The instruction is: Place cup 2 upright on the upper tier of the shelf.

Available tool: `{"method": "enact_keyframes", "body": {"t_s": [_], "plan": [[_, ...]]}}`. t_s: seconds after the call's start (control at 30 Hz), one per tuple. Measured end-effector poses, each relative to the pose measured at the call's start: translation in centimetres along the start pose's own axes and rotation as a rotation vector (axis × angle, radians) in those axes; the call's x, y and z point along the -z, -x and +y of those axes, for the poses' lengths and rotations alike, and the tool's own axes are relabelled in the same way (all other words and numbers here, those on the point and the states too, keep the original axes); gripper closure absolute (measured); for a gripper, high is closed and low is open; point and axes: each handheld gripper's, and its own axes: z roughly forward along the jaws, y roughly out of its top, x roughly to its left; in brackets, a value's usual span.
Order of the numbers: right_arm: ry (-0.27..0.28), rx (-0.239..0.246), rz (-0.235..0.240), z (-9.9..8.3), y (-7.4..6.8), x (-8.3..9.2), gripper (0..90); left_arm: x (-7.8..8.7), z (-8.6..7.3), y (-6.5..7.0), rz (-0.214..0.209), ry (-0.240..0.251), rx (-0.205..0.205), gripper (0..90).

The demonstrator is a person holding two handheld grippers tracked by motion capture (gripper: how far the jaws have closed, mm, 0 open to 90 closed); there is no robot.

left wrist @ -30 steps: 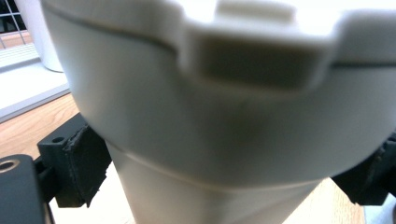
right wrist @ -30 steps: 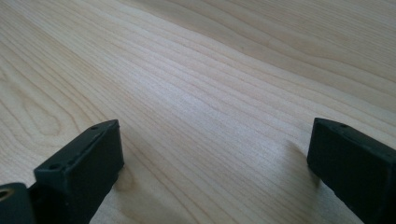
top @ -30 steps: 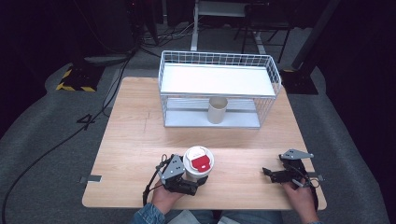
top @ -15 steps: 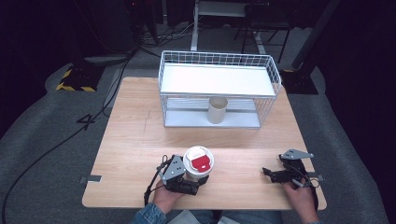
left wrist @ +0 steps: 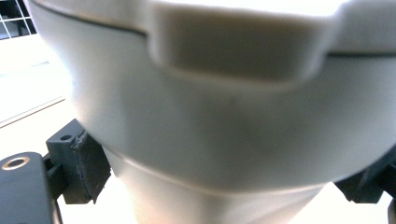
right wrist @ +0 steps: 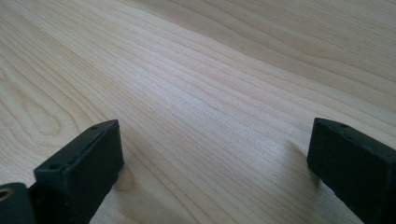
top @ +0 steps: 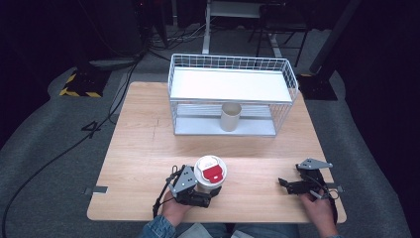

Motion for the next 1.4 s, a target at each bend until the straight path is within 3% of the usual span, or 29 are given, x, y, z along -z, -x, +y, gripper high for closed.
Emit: {"method": "enact_keyframes", "body": {"t_s": [0.3,0.57,0.97,1.13,1.4], "plan": [[0.0,0.0,0.0,0.0,0.0,0.0,3.6,0.1,0.5,0.5,0.001,-0.023,-0.018,9.6],[0.001,-0.004,-0.004,0.0,0.0,0.0,3.6,0.6,1.3,1.0,-0.007,-0.011,-0.018,9.7],[0.001,-0.008,-0.01,0.0,-0.1,0.0,3.6,1.7,3.6,1.0,0.011,0.001,0.005,9.6],[0.001,-0.009,-0.009,0.0,-0.1,-0.1,3.6,2.3,4.6,0.6,0.002,0.0,0.052,9.6],[0.001,-0.007,-0.007,0.1,-0.1,-0.1,3.6,2.7,5.8,0.3,0.018,-0.001,0.041,9.6]]}}
